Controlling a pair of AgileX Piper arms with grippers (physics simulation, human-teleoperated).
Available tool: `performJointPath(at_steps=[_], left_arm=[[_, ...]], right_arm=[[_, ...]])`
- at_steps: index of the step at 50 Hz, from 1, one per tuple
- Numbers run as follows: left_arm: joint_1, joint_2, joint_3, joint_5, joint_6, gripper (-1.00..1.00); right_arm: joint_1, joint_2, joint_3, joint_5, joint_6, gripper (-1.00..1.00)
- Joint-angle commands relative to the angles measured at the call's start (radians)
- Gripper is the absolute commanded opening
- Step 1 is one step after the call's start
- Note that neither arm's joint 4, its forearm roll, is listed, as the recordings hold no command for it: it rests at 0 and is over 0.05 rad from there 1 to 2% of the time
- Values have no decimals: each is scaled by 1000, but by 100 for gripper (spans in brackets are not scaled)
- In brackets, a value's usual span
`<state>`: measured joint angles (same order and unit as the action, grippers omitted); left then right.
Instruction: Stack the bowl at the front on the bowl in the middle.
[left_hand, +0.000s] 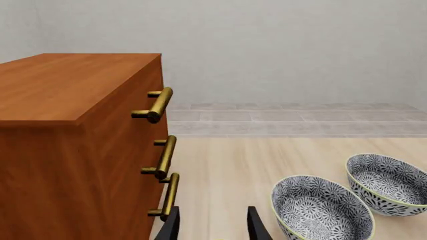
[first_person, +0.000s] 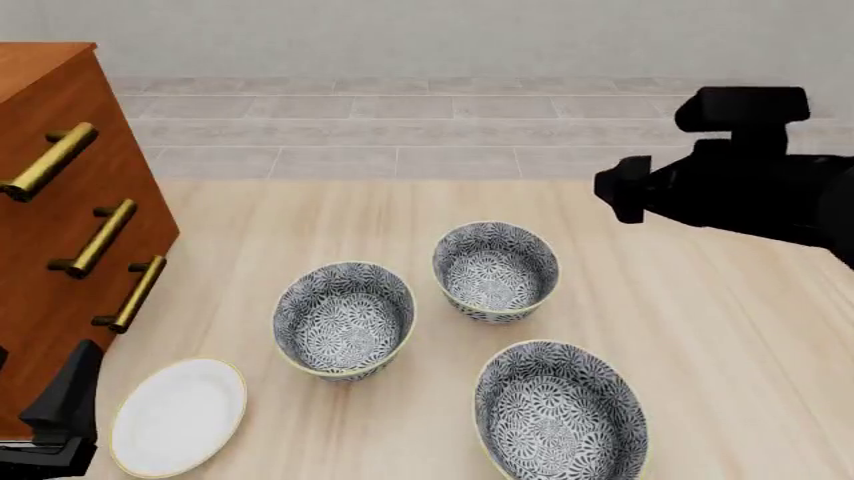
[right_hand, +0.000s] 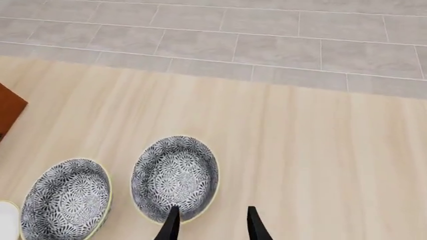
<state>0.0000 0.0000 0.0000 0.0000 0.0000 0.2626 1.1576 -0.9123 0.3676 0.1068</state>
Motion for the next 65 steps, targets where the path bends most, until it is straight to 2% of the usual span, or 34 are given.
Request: performJointPath(at_steps=[1,26,65], left_arm=[[0,0,0,0,0,100],[0,0,0,0,0,100],[0,0,0,0,0,100]], right_arm=[[-12,87,0,-67,16,100],[-22,270,34,-212,40,100],[-9,426,18,-289,54,100]])
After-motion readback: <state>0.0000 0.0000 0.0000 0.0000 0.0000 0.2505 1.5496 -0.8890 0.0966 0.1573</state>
